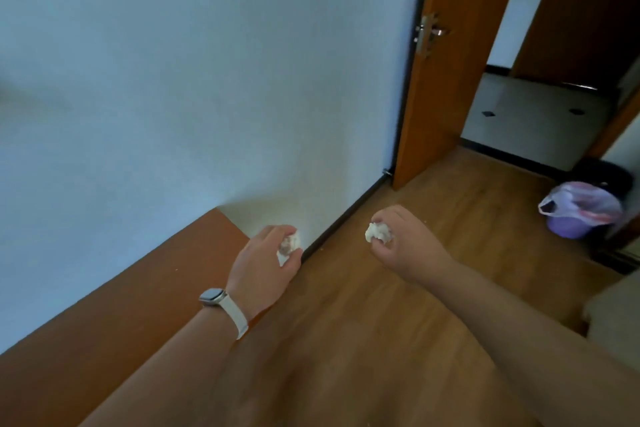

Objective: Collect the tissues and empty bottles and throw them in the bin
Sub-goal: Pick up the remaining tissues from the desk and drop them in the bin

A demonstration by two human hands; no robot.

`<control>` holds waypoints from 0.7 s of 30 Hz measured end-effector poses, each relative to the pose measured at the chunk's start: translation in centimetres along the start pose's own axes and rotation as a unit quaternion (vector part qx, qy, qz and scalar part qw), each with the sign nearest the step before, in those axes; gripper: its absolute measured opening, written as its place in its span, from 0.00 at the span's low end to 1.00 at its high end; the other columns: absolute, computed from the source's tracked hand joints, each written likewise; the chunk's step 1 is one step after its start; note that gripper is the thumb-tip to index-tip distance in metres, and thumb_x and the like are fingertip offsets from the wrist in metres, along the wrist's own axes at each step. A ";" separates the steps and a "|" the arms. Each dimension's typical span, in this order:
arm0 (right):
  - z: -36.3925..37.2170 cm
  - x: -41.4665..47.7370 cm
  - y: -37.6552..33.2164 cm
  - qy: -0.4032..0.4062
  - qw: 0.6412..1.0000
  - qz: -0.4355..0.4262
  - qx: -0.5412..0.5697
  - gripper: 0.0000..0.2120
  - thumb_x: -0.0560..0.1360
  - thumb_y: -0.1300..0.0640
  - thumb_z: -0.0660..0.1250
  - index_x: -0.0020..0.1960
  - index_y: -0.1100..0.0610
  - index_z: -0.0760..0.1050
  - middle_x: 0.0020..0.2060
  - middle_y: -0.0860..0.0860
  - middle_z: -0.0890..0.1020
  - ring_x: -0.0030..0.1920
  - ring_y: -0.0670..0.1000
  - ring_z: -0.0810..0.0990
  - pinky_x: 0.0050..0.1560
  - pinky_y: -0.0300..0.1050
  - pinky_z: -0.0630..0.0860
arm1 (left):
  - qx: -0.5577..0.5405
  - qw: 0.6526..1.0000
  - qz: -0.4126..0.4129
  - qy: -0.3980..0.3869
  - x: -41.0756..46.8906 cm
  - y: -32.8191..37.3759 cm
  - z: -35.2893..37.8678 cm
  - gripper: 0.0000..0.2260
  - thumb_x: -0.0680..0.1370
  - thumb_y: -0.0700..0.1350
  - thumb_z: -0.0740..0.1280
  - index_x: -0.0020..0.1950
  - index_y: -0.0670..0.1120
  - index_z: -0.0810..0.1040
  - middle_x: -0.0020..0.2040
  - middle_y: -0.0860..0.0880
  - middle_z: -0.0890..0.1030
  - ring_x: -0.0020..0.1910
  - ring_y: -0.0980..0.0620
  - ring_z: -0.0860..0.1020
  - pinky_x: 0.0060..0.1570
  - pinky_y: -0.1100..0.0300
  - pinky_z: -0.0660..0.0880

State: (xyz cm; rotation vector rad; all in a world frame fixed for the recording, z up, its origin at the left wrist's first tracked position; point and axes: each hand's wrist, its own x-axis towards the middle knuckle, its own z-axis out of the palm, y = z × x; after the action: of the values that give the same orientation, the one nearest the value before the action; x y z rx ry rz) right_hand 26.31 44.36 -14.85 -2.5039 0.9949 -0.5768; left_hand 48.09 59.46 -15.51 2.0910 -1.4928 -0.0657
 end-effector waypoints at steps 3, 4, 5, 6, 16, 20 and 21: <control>-2.4 -1.1 4.2 0.007 0.999 0.036 -0.004 0.16 0.74 0.54 0.69 0.60 0.54 0.74 0.54 0.47 0.74 0.50 0.46 0.75 0.51 0.41 0.76 | 0.000 0.999 0.034 -0.027 2.6 3.7 2.5 0.14 0.77 0.50 0.68 0.61 0.51 0.76 0.55 0.55 0.78 0.50 0.53 0.76 0.49 0.60 0.72; -3.2 -1.4 5.3 0.013 0.999 0.046 -0.005 0.16 0.74 0.54 0.69 0.60 0.54 0.74 0.54 0.47 0.75 0.50 0.47 0.76 0.51 0.42 0.77 | -0.003 0.998 0.046 -0.034 3.3 4.8 3.2 0.14 0.77 0.50 0.68 0.61 0.51 0.76 0.55 0.55 0.78 0.50 0.53 0.77 0.49 0.60 0.73; -3.8 -1.6 6.3 0.019 0.998 0.057 -0.007 0.16 0.74 0.54 0.69 0.60 0.54 0.74 0.54 0.47 0.74 0.50 0.47 0.76 0.51 0.42 0.77 | -0.007 0.997 0.059 -0.039 4.1 5.7 3.8 0.13 0.77 0.50 0.68 0.61 0.50 0.76 0.55 0.55 0.78 0.49 0.53 0.77 0.49 0.61 0.73; -4.5 -1.8 7.3 0.026 0.997 0.070 -0.010 0.15 0.74 0.54 0.69 0.60 0.54 0.74 0.54 0.47 0.74 0.50 0.47 0.76 0.51 0.42 0.76 | -0.011 0.996 0.072 -0.043 4.9 6.6 4.4 0.13 0.77 0.50 0.68 0.61 0.50 0.77 0.54 0.54 0.78 0.49 0.53 0.77 0.49 0.61 0.72; -6.6 -0.4 15.0 0.077 0.984 0.159 -0.026 0.12 0.72 0.55 0.67 0.56 0.52 0.74 0.50 0.41 0.71 0.44 0.44 0.72 0.44 0.37 0.68 | -0.040 0.986 0.133 -0.090 14.3 10.6 11.2 0.13 0.77 0.51 0.67 0.61 0.51 0.76 0.52 0.59 0.75 0.48 0.58 0.75 0.45 0.69 0.67; -6.5 2.2 18.1 0.081 0.977 0.192 -0.045 0.13 0.71 0.57 0.68 0.56 0.53 0.75 0.49 0.42 0.72 0.46 0.44 0.72 0.45 0.37 0.67 | -0.069 0.976 0.162 -0.127 20.0 10.9 15.2 0.15 0.77 0.52 0.67 0.62 0.51 0.75 0.55 0.56 0.78 0.50 0.56 0.76 0.48 0.66 0.72; -6.6 3.2 18.9 0.086 0.975 0.201 -0.048 0.13 0.71 0.57 0.68 0.56 0.53 0.75 0.49 0.43 0.72 0.46 0.45 0.73 0.46 0.38 0.68 | -0.078 0.973 0.169 -0.135 21.7 10.9 16.1 0.15 0.77 0.52 0.66 0.63 0.51 0.75 0.55 0.55 0.78 0.50 0.56 0.76 0.47 0.66 0.71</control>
State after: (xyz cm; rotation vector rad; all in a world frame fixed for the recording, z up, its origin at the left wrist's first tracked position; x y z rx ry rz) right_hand 14.71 28.03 -17.75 -2.2614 1.5794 -0.6324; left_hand 41.28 31.27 -17.94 1.7311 -1.9191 -0.3382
